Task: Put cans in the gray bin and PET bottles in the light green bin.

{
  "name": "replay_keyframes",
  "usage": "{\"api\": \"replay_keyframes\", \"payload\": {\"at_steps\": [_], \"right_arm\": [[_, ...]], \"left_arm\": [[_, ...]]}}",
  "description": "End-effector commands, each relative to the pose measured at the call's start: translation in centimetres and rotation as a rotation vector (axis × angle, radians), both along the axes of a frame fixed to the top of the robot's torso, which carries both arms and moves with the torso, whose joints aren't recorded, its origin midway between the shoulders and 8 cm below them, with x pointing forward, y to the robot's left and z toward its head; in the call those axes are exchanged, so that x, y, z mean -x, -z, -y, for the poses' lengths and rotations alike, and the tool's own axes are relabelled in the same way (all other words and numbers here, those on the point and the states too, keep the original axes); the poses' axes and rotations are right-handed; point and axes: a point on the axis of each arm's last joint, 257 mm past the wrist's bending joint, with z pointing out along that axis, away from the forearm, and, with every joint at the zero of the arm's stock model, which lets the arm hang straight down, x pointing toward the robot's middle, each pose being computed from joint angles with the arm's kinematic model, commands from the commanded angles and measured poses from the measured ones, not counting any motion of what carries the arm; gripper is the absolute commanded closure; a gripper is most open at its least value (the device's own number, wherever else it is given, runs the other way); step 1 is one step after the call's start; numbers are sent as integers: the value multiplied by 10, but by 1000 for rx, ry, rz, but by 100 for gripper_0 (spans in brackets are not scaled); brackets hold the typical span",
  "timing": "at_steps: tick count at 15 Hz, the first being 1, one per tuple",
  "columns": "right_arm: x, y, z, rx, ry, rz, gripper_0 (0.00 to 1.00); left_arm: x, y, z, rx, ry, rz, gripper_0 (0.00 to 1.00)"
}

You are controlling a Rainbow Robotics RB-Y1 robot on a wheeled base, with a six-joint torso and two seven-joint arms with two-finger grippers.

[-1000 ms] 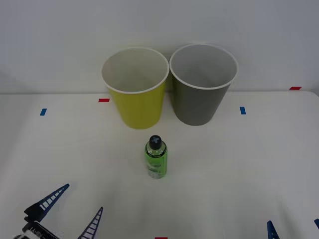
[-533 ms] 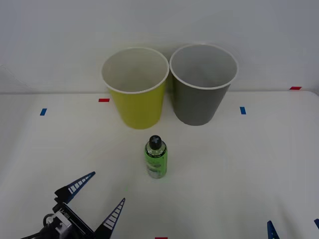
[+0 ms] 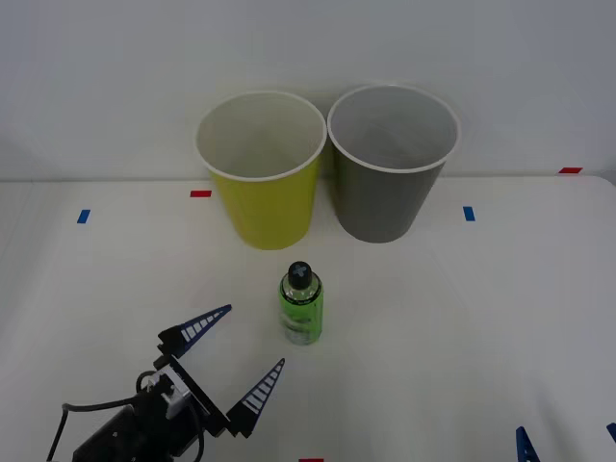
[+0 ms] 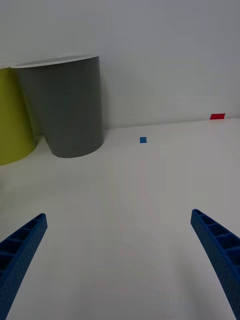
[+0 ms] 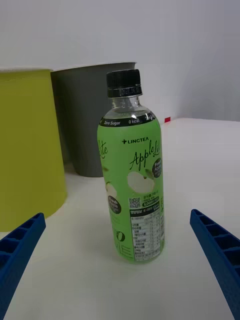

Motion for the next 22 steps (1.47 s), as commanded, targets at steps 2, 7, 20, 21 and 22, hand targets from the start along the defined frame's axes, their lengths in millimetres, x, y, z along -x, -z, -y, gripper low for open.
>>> {"api": "replay_keyframes", "payload": {"at_steps": [2,7,20,21,22], "right_arm": [[0,0,0,0,0,0,0],[0,0,0,0,0,0,0],[0,0,0,0,0,0,0],[0,0,0,0,0,0,0],[0,0,0,0,0,0,0]], "left_arm": [[-15,-2,21,3,16,-18,0],[-39,-8,41,-11,17,-34,0],[-62,-25,81,29,60,-76,0],[-64,-27,82,27,61,-72,0],[-65,-28,84,22,63,-70,0]]}}
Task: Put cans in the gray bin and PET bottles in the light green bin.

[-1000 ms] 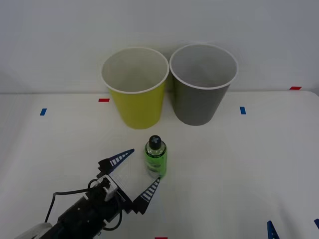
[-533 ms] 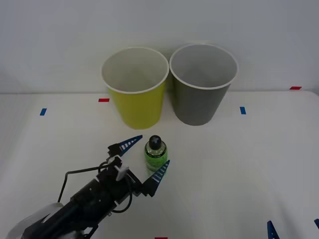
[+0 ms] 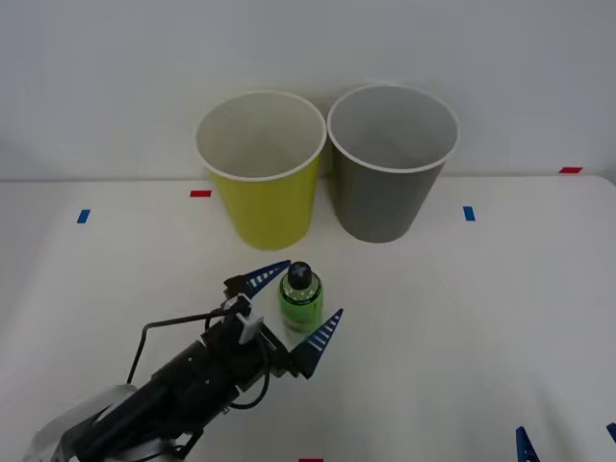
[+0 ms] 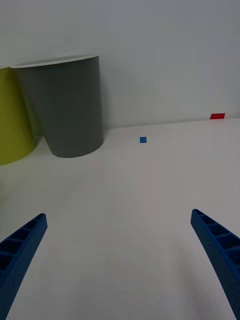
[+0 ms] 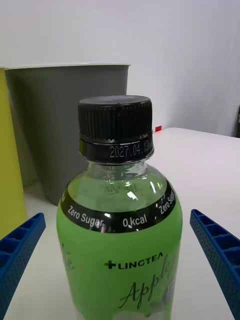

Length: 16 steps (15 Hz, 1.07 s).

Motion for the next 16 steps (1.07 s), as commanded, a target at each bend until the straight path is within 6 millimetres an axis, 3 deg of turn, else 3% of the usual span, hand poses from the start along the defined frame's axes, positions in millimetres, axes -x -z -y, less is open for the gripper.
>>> {"api": "replay_keyframes", "payload": {"at_steps": [1,14,15,16], "right_arm": [[0,0,0,0,0,0,0],[0,0,0,0,0,0,0],[0,0,0,0,0,0,0],[0,0,0,0,0,0,0]], "left_arm": [[-5,-3,6,-7,6,2,0],[-5,-2,12,-12,12,-7,4],[-5,-2,12,-13,13,-6,45],[-5,-2,12,-15,12,-2,99]]}}
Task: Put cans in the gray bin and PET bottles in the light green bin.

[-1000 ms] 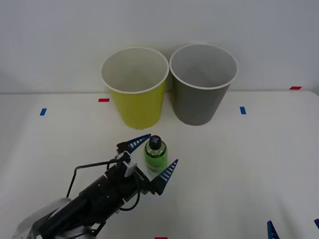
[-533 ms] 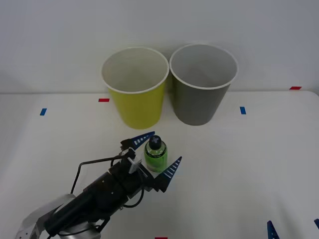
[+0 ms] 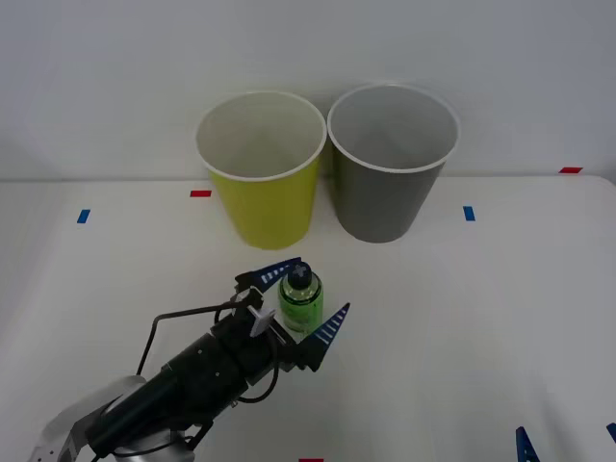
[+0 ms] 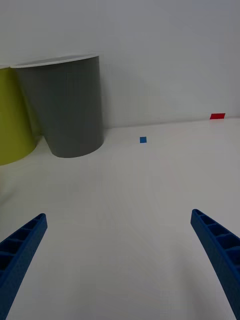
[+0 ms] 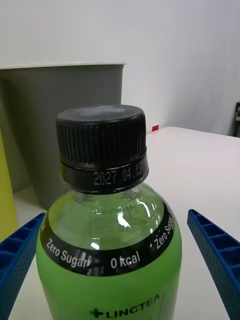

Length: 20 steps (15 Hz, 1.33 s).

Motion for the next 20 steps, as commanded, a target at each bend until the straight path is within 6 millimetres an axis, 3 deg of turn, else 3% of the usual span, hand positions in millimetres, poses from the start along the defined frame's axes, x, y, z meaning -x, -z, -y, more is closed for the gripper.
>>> {"api": "replay_keyframes", "payload": {"at_steps": [1,11,17,20], "right_arm": [[0,0,0,0,0,0,0],[0,0,0,0,0,0,0],[0,0,0,0,0,0,0],[0,0,0,0,0,0,0]], "left_arm": [[0,1,0,-8,0,3,100],[4,-4,0,-28,15,10,100],[0,-40,0,-99,3,-23,100],[9,-70,-15,-149,-50,-69,100]]}}
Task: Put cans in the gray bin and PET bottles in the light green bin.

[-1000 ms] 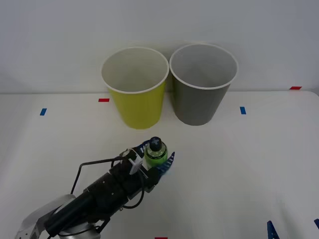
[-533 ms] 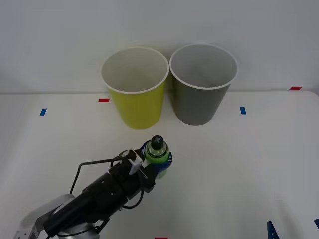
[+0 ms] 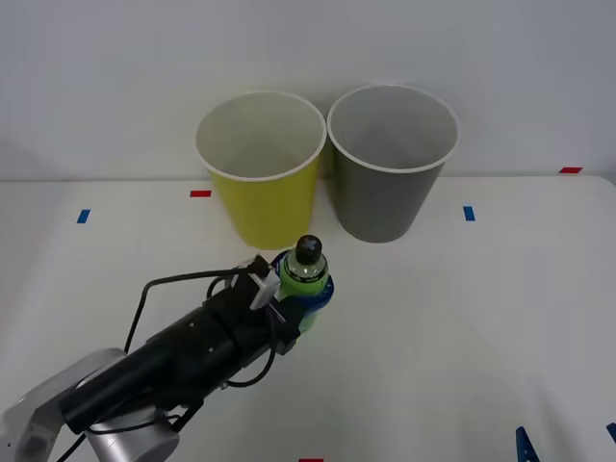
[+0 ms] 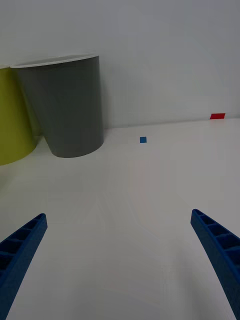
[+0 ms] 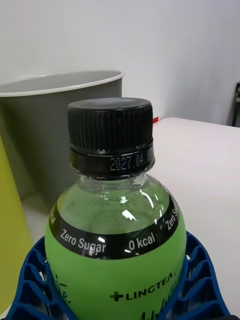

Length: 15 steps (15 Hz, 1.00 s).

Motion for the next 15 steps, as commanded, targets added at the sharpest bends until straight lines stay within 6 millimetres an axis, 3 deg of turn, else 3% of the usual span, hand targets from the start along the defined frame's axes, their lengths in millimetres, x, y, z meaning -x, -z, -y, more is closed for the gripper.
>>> {"api": "replay_keyframes", "payload": {"at_steps": [1,9,12,15], "right_arm": [[0,0,0,0,0,0,0],[0,0,0,0,0,0,0],[0,0,0,0,0,0,0],[0,0,0,0,0,0,0]], "left_arm": [[11,-31,-19,-60,-58,-50,100],[20,-117,-87,-241,-141,-45,100],[22,-159,-115,-190,-176,-12,100],[22,-199,-130,-70,-183,20,100]]}}
